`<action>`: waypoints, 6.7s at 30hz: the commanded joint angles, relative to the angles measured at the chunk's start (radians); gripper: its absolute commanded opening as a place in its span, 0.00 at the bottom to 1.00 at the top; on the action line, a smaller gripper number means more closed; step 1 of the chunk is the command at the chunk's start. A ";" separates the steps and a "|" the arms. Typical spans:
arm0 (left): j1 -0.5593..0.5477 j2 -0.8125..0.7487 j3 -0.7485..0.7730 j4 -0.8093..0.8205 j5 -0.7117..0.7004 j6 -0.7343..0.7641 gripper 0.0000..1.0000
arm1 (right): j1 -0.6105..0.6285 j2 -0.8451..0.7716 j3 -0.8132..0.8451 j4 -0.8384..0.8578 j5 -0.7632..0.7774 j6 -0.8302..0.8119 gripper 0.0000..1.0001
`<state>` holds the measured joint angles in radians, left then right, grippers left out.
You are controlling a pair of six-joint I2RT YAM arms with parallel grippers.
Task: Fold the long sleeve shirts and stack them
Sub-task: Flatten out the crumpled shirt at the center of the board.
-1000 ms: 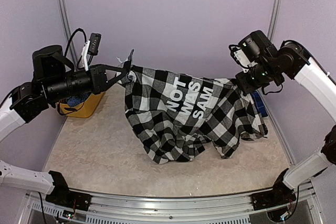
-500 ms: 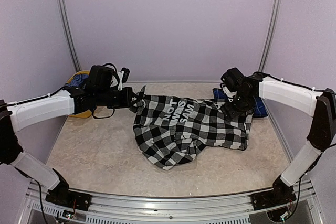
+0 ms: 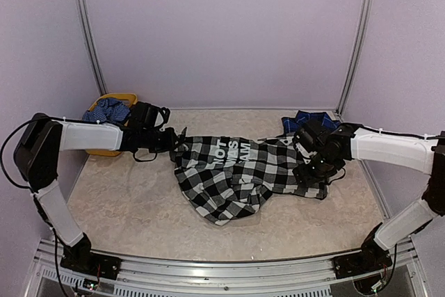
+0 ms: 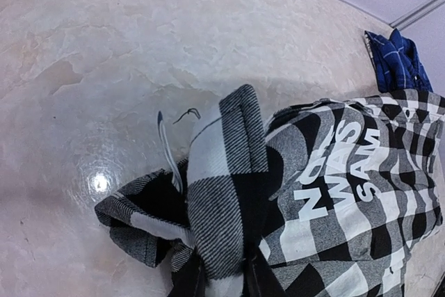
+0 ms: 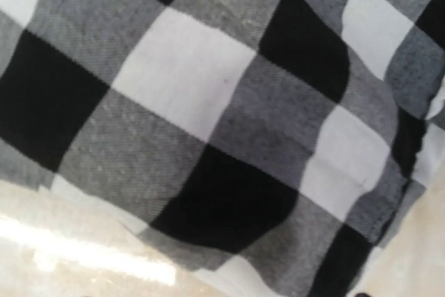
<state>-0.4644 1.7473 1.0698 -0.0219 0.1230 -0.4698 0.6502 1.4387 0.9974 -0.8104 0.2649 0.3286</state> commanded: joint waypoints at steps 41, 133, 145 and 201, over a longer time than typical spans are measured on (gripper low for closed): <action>-0.215 -0.312 -0.520 0.257 0.028 -0.217 0.89 | 0.014 0.123 0.034 -0.051 0.016 -0.006 0.00; 0.075 -1.029 0.503 -0.514 0.309 -0.139 0.00 | 0.011 -0.495 0.809 -0.189 -0.743 -0.151 0.00; 0.221 -0.981 0.705 -0.542 0.462 -0.148 0.00 | 0.012 -0.506 0.864 -0.129 -0.813 -0.106 0.00; 0.308 0.417 0.623 -0.048 -0.098 -0.032 0.45 | -0.280 0.954 1.142 0.291 0.502 -0.537 0.61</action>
<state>-0.1787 2.1479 1.6661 -0.0319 0.0685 -0.5083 0.3836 2.4588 2.1597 -0.4995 0.6838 -0.2291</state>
